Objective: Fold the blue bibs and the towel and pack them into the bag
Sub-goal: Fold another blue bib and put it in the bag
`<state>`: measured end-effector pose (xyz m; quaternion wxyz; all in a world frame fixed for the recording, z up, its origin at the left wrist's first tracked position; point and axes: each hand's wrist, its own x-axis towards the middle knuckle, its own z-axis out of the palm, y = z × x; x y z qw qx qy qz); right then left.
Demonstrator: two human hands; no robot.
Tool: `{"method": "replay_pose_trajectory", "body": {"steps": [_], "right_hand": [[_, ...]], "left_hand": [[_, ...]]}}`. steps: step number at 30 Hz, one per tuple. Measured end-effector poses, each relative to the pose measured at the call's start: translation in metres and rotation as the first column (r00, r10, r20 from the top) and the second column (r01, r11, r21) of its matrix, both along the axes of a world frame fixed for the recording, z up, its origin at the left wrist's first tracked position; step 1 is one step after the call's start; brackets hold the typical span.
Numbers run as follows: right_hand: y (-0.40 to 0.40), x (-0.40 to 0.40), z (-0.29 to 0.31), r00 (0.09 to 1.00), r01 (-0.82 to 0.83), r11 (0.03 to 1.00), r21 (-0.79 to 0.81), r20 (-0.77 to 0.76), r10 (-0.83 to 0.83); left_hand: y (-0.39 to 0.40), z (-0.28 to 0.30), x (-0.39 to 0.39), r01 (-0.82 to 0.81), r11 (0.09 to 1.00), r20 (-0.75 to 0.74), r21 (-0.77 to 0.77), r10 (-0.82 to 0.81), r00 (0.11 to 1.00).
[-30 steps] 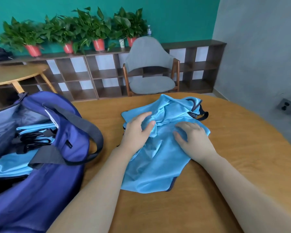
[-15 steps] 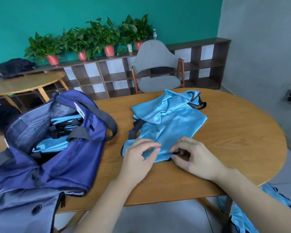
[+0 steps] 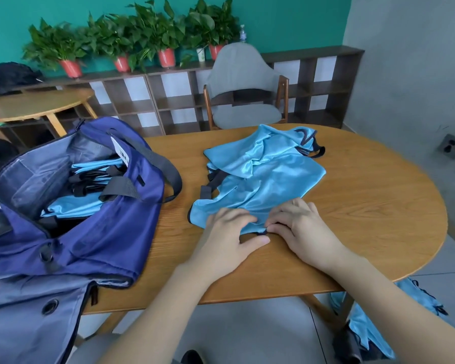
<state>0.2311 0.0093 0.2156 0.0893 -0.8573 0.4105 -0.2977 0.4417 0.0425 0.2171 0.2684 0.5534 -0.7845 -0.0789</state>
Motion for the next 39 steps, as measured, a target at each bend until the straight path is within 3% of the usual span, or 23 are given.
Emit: {"method": "replay_pose_trajectory", "body": {"steps": [3, 8, 11, 14, 18, 24, 32, 36, 39], "right_hand": [[0.007, 0.001, 0.001, 0.995, 0.012, 1.000, 0.012, 0.099, -0.013], [0.017, 0.006, 0.008, 0.964, 0.006, 0.998, 0.058, 0.266, -0.021], [0.018, 0.009, 0.014, 0.868, -0.028, 0.979, 0.203, 0.490, -0.077], [0.020, 0.012, 0.016, 0.808, -0.083, 0.942, 0.324, 0.576, -0.126], [0.025, 0.017, 0.016, 0.823, -0.105, 0.939, 0.328, 0.559, -0.103], [0.022, 0.004, 0.022, 0.851, 0.009, 0.976, 0.216, 0.511, -0.122], [0.011, -0.021, 0.026, 0.870, 0.159, 0.983, 0.094, 0.456, -0.185], [0.007, -0.026, 0.021, 0.920, 0.227, 0.973, -0.046, 0.337, -0.199], [0.005, -0.031, 0.020, 0.916, 0.268, 0.957, -0.109, 0.336, -0.218]], "left_hand": [[-0.003, 0.000, -0.003, -0.016, 0.999, -0.022, -0.039, 0.015, 1.000], [0.000, 0.004, -0.004, 0.007, 0.985, -0.181, -0.173, -0.039, 0.983], [0.008, 0.007, -0.004, 0.016, 0.966, -0.256, -0.258, -0.084, 0.963], [0.014, 0.008, -0.006, -0.034, 0.930, -0.287, -0.366, -0.078, 0.955], [0.012, 0.004, -0.004, -0.124, 0.856, -0.268, -0.502, -0.017, 0.963], [0.009, 0.005, 0.004, -0.179, 0.833, -0.335, -0.524, -0.008, 0.942], [0.012, 0.013, 0.009, -0.255, 0.931, -0.505, -0.262, 0.094, 0.858], [0.013, 0.019, 0.013, -0.289, 0.934, -0.548, -0.209, 0.132, 0.826], [0.015, 0.024, 0.018, -0.301, 0.935, -0.577, -0.187, 0.143, 0.804]]}}
